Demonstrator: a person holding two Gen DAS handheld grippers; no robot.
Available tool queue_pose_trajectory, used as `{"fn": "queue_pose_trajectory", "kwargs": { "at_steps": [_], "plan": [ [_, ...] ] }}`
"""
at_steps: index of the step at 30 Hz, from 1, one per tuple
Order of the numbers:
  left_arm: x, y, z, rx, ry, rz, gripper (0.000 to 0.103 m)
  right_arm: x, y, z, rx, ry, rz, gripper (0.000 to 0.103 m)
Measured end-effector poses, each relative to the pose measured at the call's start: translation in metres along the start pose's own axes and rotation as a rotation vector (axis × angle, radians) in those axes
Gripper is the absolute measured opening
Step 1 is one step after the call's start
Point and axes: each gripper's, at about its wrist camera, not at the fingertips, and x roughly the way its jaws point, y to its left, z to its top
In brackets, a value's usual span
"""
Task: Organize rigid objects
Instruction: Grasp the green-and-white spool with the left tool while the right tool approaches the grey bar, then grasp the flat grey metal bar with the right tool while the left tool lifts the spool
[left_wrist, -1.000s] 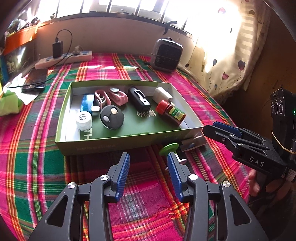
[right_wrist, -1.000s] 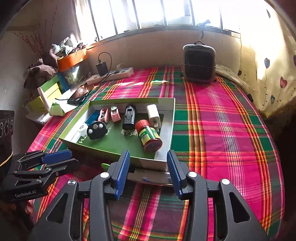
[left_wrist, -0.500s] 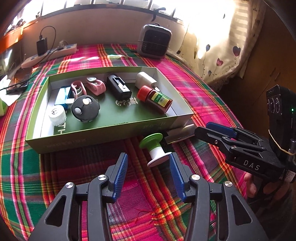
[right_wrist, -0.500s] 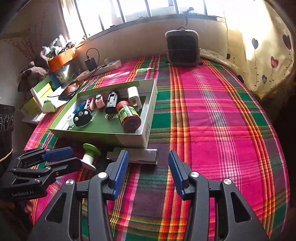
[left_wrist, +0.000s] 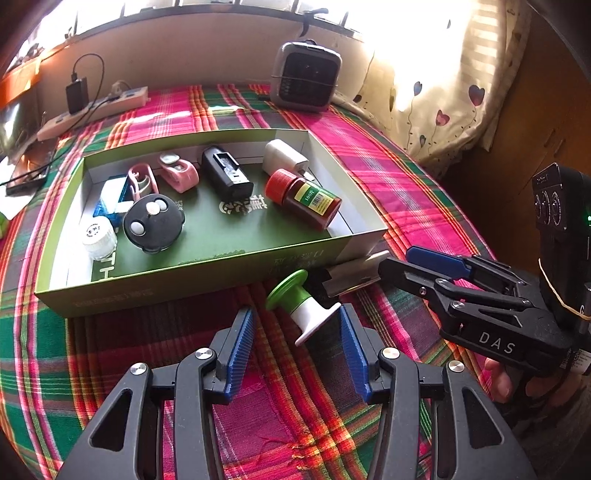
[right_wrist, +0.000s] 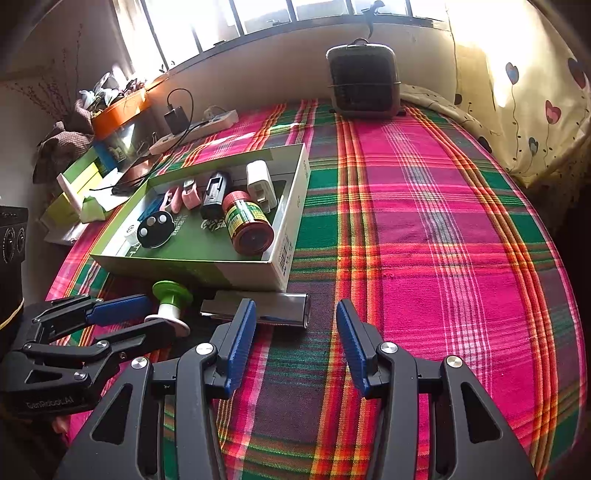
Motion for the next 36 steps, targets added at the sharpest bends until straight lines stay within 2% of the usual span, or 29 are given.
{"fn": "queue_pose_trajectory", "kwargs": {
  "at_steps": [7,11,14,22,36],
  "plan": [
    [0.004,0.001,-0.001,-0.012,0.009,0.003,0.046,0.005,0.001,0.001,-0.008,0.013,-0.004,0.047],
    [-0.002,0.007,-0.002,-0.023,-0.013,0.018,0.045,0.008,0.002,0.001,-0.017,0.022,0.0,0.047],
    [-0.007,0.013,-0.003,-0.039,-0.032,0.018,0.038,0.009,0.004,0.001,-0.031,0.026,0.021,0.047],
    [-0.017,0.021,-0.006,-0.046,-0.058,0.019,0.032,0.009,0.009,-0.002,-0.044,0.035,0.056,0.047],
    [-0.029,0.041,-0.014,-0.083,-0.073,0.046,0.032,0.001,0.033,-0.019,-0.122,0.064,0.11,0.047]
  ]
}}
